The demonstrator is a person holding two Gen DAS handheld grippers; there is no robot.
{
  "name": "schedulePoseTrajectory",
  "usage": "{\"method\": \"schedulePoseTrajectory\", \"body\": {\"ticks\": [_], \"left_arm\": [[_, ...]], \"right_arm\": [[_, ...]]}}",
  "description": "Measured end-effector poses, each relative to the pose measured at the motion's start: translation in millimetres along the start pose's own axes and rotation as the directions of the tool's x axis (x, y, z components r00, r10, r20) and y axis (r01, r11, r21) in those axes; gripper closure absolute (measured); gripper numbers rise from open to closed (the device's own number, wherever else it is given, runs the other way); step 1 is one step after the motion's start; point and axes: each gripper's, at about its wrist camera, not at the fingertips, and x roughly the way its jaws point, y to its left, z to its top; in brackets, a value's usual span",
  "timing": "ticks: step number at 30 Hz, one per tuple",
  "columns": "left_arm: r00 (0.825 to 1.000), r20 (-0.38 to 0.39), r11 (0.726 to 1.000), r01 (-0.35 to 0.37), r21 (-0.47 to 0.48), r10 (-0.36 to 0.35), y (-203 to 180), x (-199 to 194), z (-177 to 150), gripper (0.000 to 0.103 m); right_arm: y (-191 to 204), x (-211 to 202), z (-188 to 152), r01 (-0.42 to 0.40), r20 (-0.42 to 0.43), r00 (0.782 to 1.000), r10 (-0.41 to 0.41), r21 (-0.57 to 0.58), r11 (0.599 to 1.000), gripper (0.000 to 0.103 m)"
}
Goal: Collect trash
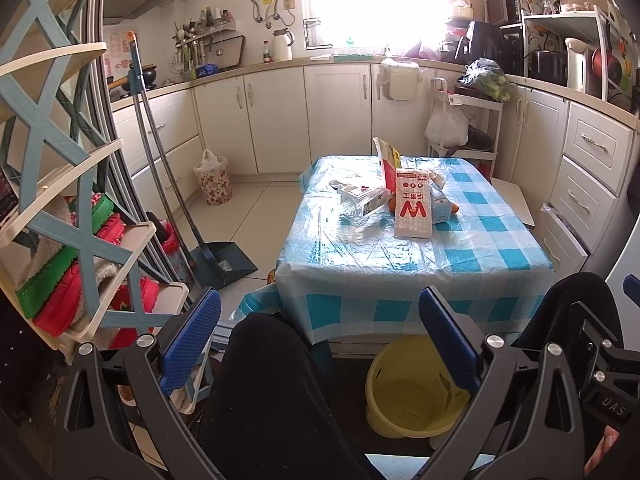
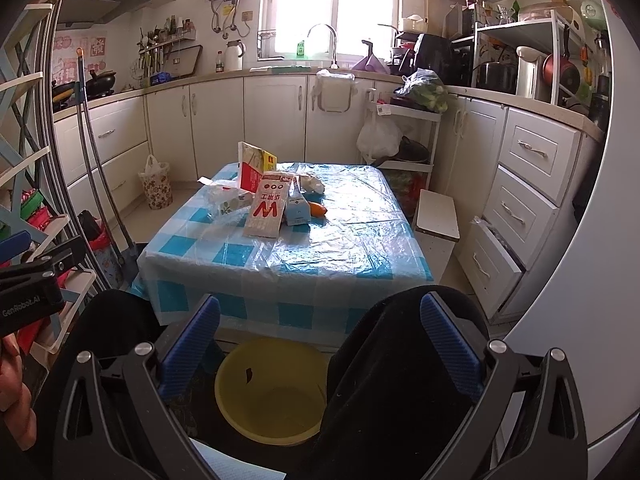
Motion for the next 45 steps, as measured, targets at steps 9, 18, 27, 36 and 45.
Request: {"method": "schedulePoseTrajectory", "body": {"ticks": [9,18,27,36,45], "left_arm": [[1.000,-0.011,1.000,0.012,0.001,-0.012,-5,3,0,0.007],[0.999,0.046,0.999,0.020,0.028,-0.021,-9,10,7,0.007],[0.994,-0.099,0.996,0.054,0.076,-0.046,-23,63,18,0.007],[0.989,-0.139,0.999,0.053,0.009,-0.051,-13,116,33,0.007],[0.985,-0.150,0.996,0.078,-0.046,-0.084,-2,160,54,0.007]], "right_arm": [[3,3,3,-0.013,-0.011,1.000,0.013,-0.013,1.000,0.007],[3,19,11,-0.047,-0.021,0.999,0.047,-0.006,0.999,0.007],[-7,63,33,-0.088,-0.043,0.995,0.090,0.031,0.996,0.007],[-14,126,52,-0.155,-0.109,0.981,0.162,0.069,0.986,0.007],[-4,192,63,-0.289,-0.190,0.932,0.310,0.129,0.949,0.007]]}}
